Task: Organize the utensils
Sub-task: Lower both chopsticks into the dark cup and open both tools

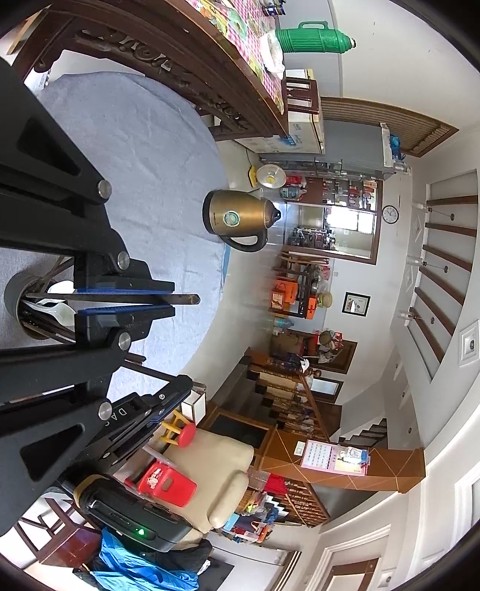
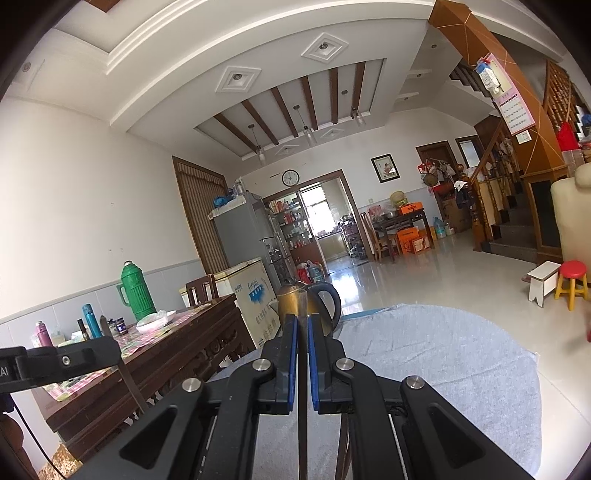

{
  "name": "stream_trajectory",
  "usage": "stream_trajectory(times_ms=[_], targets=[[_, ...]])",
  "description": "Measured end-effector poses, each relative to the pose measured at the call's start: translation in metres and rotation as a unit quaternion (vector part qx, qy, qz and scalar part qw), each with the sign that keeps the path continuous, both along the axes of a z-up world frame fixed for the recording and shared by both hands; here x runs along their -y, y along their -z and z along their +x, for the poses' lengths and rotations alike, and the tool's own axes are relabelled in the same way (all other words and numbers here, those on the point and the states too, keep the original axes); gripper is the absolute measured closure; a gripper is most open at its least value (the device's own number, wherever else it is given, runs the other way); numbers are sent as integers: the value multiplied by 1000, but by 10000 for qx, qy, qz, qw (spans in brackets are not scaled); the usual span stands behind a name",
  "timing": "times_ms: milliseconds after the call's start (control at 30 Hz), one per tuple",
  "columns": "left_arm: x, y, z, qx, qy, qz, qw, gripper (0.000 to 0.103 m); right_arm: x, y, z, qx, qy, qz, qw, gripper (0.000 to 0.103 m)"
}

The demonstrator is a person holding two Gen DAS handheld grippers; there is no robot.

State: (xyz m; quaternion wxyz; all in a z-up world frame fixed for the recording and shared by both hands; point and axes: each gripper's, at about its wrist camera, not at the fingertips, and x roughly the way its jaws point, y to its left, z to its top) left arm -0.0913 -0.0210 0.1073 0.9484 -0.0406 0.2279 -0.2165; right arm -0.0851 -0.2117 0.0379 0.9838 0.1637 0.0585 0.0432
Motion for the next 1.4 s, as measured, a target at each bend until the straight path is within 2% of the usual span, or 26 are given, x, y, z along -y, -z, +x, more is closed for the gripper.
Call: stream_trajectory(times_ms=[733, 1133, 1400], targets=[[9, 15, 14, -320, -79, 123, 9994, 98, 0, 22, -2, -232, -35, 24, 9997, 97], [5, 45, 26, -879, -24, 121, 9961, 98, -1, 44, -12, -561, -253, -21, 9981, 96], [8, 59, 24, -1103, 57, 133, 9938, 98, -2, 51, -22, -681, -399, -59, 9969, 96]])
